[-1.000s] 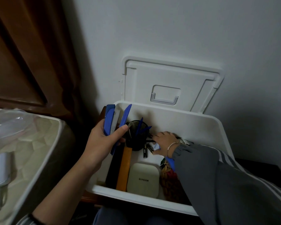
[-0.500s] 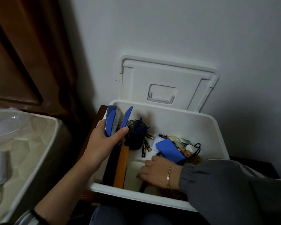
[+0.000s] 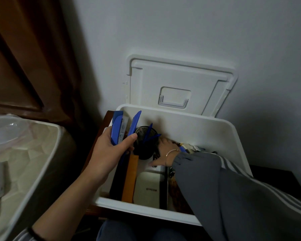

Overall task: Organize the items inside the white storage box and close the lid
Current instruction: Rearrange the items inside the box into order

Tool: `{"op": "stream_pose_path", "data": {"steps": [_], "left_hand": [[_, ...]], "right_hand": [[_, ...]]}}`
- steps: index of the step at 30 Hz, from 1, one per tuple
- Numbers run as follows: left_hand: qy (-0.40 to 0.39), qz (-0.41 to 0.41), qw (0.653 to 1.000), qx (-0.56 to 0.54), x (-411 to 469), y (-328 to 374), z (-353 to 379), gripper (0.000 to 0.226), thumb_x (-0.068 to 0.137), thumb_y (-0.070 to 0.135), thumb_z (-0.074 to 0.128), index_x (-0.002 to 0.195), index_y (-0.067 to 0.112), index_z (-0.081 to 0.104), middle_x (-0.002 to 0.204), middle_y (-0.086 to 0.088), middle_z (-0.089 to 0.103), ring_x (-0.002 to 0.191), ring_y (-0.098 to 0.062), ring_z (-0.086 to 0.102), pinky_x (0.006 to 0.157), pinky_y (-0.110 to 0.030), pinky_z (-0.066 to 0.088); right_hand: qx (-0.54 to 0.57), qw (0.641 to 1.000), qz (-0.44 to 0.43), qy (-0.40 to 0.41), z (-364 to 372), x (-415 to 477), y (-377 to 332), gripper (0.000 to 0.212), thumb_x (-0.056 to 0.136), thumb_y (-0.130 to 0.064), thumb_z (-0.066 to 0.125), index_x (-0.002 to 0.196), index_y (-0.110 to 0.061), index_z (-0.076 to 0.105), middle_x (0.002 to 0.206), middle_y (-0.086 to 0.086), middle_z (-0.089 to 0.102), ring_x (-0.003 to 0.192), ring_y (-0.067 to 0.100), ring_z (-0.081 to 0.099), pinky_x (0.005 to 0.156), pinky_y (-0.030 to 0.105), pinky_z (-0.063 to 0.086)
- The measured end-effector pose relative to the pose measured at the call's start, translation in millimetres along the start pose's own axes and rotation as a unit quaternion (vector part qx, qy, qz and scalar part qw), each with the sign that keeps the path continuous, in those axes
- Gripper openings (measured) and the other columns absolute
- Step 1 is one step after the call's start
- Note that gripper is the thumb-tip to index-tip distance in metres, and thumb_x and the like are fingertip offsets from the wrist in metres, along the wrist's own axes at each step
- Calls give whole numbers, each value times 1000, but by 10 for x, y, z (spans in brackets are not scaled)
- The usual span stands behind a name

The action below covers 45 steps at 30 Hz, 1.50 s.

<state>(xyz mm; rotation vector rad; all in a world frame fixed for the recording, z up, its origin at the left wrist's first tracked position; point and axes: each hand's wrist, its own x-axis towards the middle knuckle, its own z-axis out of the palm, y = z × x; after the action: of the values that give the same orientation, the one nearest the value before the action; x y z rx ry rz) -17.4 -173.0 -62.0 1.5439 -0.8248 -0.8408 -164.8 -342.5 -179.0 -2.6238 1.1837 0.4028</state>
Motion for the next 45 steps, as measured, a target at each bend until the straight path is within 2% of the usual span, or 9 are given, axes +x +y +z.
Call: {"op": "stream_pose_path", "data": {"steps": [3,8,13,18,26,30,36,42,45], "left_hand": [[3,3,1000,1,7,-18,-5,58,66,52,68,116,25,56,105,-4,65,83,-13,70,61,-16,54],[-8,0,1000,23,16,-34,17,55,66,51,67,115,28,57,95,-1,69,79,-10,71,60,-15,54],[-38,-29,995,90,24,-66,54,59,66,51,69,119,30,53,95,3,69,84,-10,69,72,-25,57],[-32,-37,997,66,41,-55,58,59,67,47,69,120,27,55,90,1,71,76,-8,71,65,-21,57],[-29,-44,996,74,39,-35,58,66,62,52,67,122,28,54,95,2,70,78,-7,70,71,-28,58],[-28,-54,994,86,35,-32,61,70,61,54,67,123,26,53,102,-2,68,89,-17,68,81,-40,58],[-33,-58,993,93,15,-14,55,66,63,53,68,122,28,52,104,-2,67,94,-19,66,83,-42,57],[-34,-55,993,101,-3,3,53,70,63,53,67,126,27,50,106,-1,66,95,-19,66,83,-41,57],[-25,-55,993,98,-2,9,60,63,69,48,69,126,26,51,101,0,68,88,-16,68,79,-38,58]], "right_hand": [[-39,999,-15,16,97,102,-82,108,60,-68,69,145,-17,26,138,11,38,124,31,37,101,43,38],[-4,999,-34,20,68,169,-74,83,75,-45,67,141,-11,31,134,16,40,114,35,50,93,42,48],[-39,998,39,-2,69,259,-240,57,89,-31,56,137,-9,35,134,15,46,116,33,52,92,41,47],[-4,998,53,-20,45,301,-272,36,97,-18,41,129,-3,48,130,18,54,118,34,54,86,35,43],[142,988,0,66,-601,-66,45,19,90,-16,53,106,-8,60,101,18,64,92,34,60,72,31,41],[24,999,8,-23,-851,-422,416,6,92,-14,49,94,-11,53,100,16,63,88,30,58,75,36,45],[-272,944,132,-129,-749,-643,617,46,90,-24,56,134,-17,44,138,9,44,128,29,41,104,44,37],[-206,978,18,22,-584,-492,381,38,96,-37,44,127,-16,50,131,7,48,122,28,43,100,39,32],[-137,989,-60,1,-386,-385,234,58,90,-55,46,133,-17,44,132,7,49,120,27,45,102,39,33]]}}
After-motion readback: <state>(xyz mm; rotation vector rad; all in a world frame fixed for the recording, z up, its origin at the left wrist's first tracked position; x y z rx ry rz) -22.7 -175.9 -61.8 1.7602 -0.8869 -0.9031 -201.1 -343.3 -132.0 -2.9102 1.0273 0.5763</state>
